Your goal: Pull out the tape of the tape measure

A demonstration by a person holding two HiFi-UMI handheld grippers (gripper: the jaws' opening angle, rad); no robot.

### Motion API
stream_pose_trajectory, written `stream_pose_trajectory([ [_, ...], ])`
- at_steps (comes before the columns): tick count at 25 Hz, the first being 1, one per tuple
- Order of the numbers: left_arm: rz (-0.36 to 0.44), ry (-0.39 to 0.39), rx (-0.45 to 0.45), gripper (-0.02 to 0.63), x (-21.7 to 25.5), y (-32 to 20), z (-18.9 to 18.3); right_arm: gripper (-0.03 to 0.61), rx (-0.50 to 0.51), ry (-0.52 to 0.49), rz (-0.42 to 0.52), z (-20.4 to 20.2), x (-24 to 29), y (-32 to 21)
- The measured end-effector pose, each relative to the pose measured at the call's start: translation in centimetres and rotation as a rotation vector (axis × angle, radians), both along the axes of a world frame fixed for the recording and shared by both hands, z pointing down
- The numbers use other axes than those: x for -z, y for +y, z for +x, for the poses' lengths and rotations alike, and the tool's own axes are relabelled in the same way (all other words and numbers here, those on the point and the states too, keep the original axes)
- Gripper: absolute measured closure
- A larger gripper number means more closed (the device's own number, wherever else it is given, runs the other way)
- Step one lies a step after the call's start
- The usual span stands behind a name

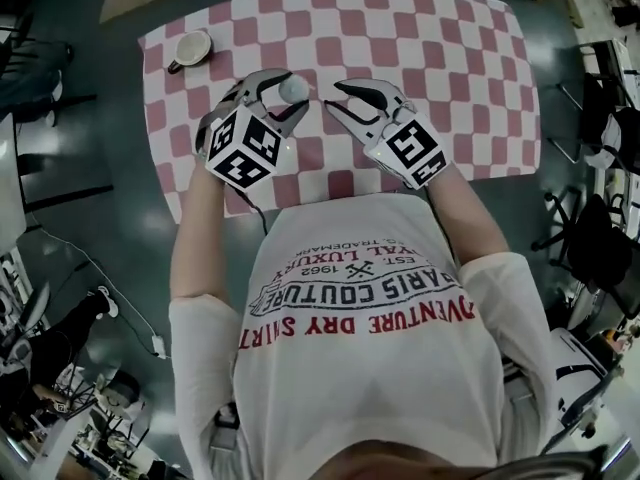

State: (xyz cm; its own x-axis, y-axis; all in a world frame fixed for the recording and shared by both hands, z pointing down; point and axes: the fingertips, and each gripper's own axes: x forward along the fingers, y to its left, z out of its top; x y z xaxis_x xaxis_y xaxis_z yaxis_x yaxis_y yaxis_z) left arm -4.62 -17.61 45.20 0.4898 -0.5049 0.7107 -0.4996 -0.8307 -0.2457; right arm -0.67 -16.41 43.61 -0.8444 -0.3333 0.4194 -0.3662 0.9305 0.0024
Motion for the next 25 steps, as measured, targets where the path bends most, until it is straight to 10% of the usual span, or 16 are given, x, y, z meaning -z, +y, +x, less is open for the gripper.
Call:
stream_pose_trajectory([
  [25,0.034,0.006,-0.084,0.380,3.7,1.8,2.1,0.543,0.163,0.039,0.141,-1.3,2.9,1.1],
])
